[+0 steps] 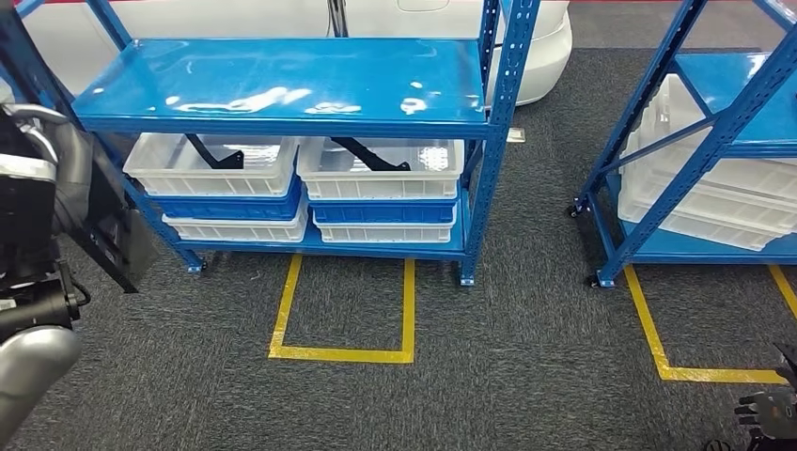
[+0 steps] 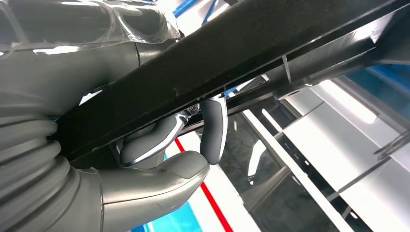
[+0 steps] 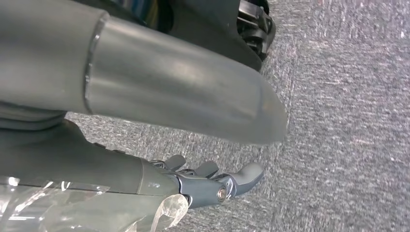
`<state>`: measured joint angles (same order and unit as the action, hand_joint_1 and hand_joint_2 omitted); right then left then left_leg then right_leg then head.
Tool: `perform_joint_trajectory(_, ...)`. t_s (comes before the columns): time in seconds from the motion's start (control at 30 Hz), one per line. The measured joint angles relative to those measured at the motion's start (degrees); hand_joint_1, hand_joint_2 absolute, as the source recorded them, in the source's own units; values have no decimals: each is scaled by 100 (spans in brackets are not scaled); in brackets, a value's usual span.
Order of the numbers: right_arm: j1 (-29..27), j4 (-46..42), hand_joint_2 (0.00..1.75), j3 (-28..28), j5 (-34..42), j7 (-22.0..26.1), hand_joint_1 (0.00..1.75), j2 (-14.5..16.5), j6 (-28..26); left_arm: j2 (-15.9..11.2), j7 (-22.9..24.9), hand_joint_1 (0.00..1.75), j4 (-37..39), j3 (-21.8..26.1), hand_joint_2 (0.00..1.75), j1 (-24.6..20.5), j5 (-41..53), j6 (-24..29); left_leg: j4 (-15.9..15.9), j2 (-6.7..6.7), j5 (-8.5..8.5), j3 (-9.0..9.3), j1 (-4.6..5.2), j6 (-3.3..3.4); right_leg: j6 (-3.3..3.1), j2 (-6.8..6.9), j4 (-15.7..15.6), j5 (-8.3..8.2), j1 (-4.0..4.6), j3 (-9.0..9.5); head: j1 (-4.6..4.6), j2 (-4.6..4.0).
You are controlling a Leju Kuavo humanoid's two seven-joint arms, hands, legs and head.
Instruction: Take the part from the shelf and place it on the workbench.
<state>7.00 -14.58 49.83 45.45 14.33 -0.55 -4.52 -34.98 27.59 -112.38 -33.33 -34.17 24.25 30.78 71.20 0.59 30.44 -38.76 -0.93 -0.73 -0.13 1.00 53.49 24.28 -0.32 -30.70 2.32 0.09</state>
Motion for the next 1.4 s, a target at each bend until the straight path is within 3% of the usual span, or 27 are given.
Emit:
perform_joint_trajectory(0.03,1,0,0,12,-2,-2,0,1,3,0,-7,175,9,1,175,5,-3,3,-233,9,-153,120,-10,-8,4,28,7,2,-5,2,1,0)
perform_joint_trajectory(0.1,2,1,0,28,-20,-7,0,-3,8,-1,-18,175,18,7,175,2,2,14,-1103,156,-544,527,-1,-11,35,89,25,14,6,8,4,0)
perform_joint_trajectory(0.17,2,2,0,36,-37,-17,0,-12,7,-1,-26,175,21,14,175,2,9,24,-1642,299,-707,730,32,49,84,162,54,22,47,-21,9,0)
perform_joint_trajectory(0.2,-2,2,0,42,-39,-23,0,-16,7,0,-26,175,25,15,175,14,10,28,-1678,307,-693,717,52,87,104,204,62,19,68,-39,10,0)
perform_joint_trajectory(0.27,-5,2,0,67,-41,-30,0,-22,5,1,-26,175,40,16,175,43,10,30,-1679,192,-723,666,43,175,148,274,91,44,70,-68,4,0)
perform_joint_trajectory(0.33,-6,2,0,99,-44,-34,0,-35,4,0,-26,175,61,16,175,42,18,32,-1689,81,-762,639,31,244,201,167,331,238,44,-160,-1,0)
perform_joint_trajectory(0.37,-7,2,0,110,-46,-35,0,-39,4,0,-27,175,70,15,175,41,23,33,-1691,37,-777,632,27,268,218,70,596,410,33,-265,-3,0)
perform_joint_trajectory(0.43,-17,2,0,124,-52,-44,0,-41,7,2,-32,175,97,4,175,74,51,38,-1690,-70,-797,617,42,300,219,-33,1425,794,31,-618,-6,0)
perform_joint_trajectory(0.47,-27,2,0,132,-57,-48,0,-40,9,2,-35,175,112,-2,175,107,81,47,-1689,-134,-805,612,55,313,209,-53,1764,905,33,-769,-7,0)
perform_joint_trajectory(0.5,-36,2,0,146,-67,-51,0,-40,11,3,-37,175,128,-5,175,144,126,64,-1688,-205,-811,610,71,321,190,-64,1916,915,34,-839,-7,0)
perform_joint_trajectory(0.57,-52,2,0,173,-85,-47,0,-41,12,2,-21,175,146,3,175,205,269,142,-1686,-342,-819,613,94,329,128,-113,1470,616,38,-625,-7,0)
perform_joint_trajectory(0.63,-64,3,0,189,-90,-32,0,-55,8,1,18,175,153,43,175,253,411,223,-1682,-469,-830,610,110,321,55,-352,654,251,38,-231,-4,0)
perform_joint_trajectory(0.7,-70,4,0,204,-89,-12,0,-74,5,1,60,175,161,93,175,294,483,255,-1667,-584,-851,574,101,286,36,-560,197,116,33,-25,-2,0)
perform_joint_trajectory(0.73,-63,4,0,211,-88,-2,0,-80,5,1,71,175,167,115,175,320,507,262,-1664,-646,-871,546,91,255,43,-567,152,125,38,-10,-1,0)
perform_joint_trajectory(0.8,-40,4,0,217,-78,36,0,-75,5,-3,79,175,177,153,175,383,576,284,-1642,-721,-884,494,71,187,40,-423,119,97,34,-11,-3,0)
perform_joint_trajectory(0.83,-32,4,0,219,-68,58,0,-78,4,-11,80,175,179,184,175,409,603,297,-1552,-646,-816,442,79,153,29,-349,104,81,21,-12,8,0)
perform_joint_trajectory(0.87,-32,4,0,220,-61,79,0,-83,6,-19,78,175,180,223,175,434,621,309,-1335,-520,-675,346,80,117,17,-271,89,66,5,-14,19,0)
perform_joint_trajectory(0.93,-40,4,0,226,-61,103,0,-102,13,-30,60,175,181,304,175,510,612,325,-590,-244,-263,28,62,44,7,-126,86,59,2,-23,41,0)
perform_joint_trajectory(0.97,-46,4,0,234,-69,105,0,-111,19,-30,44,175,183,334,175,566,598,329,-203,-184,-101,-131,44,15,6,-50,86,59,5,-27,41,0)
perform_joint_trajectory(1.0,-51,4,0,244,-79,106,0,-119,25,-30,27,175,184,355,175,624,585,332,26,-153,-30,-216,30,-4,6,25,87,59,6,-32,41,0)
perform_joint_trajectory(1.03,-55,4,0,254,-90,100,0,-126,31,-30,11,175,186,378,175,676,577,332,37,-128,-61,-193,20,-15,7,102,87,60,6,-35,41,0)
perform_joint_trajectory(1.07,-55,4,0,262,-98,85,0,-132,39,-31,2,175,187,402,175,715,572,332,-201,-92,-187,-46,15,-18,9,178,87,61,6,-35,41,0)
perform_joint_trajectory(1.13,-54,4,0,279,-105,24,0,-145,58,-35,-8,175,186,460,175,750,569,327,-1075,154,-508,441,39,4,26,318,91,72,24,-24,42,0)
perform_joint_trajectory(1.2,-53,4,0,304,-89,-66,0,-169,97,-42,0,175,180,526,175,764,549,315,-1634,338,-671,725,88,85,61,438,98,86,60,-16,39,0)
perform_joint_trajectory(1.3,-41,4,0,333,-42,-212,0,-223,168,-67,47,175,171,581,175,796,500,267,-1711,181,-732,708,101,220,139,574,109,110,69,-14,33,0)
perform_joint_trajectory(1.33,-33,4,0,342,-36,-251,0,-247,175,-77,65,175,166,592,175,795,494,244,-1725,111,-759,698,89,261,170,499,178,174,57,-35,28,0)
perform_joint_trajectory(1.4,-37,4,0,355,-36,-300,0,-294,170,-88,88,175,156,611,175,767,491,190,-1745,-1,-803,688,61,327,213,187,655,499,29,-228,19,0)
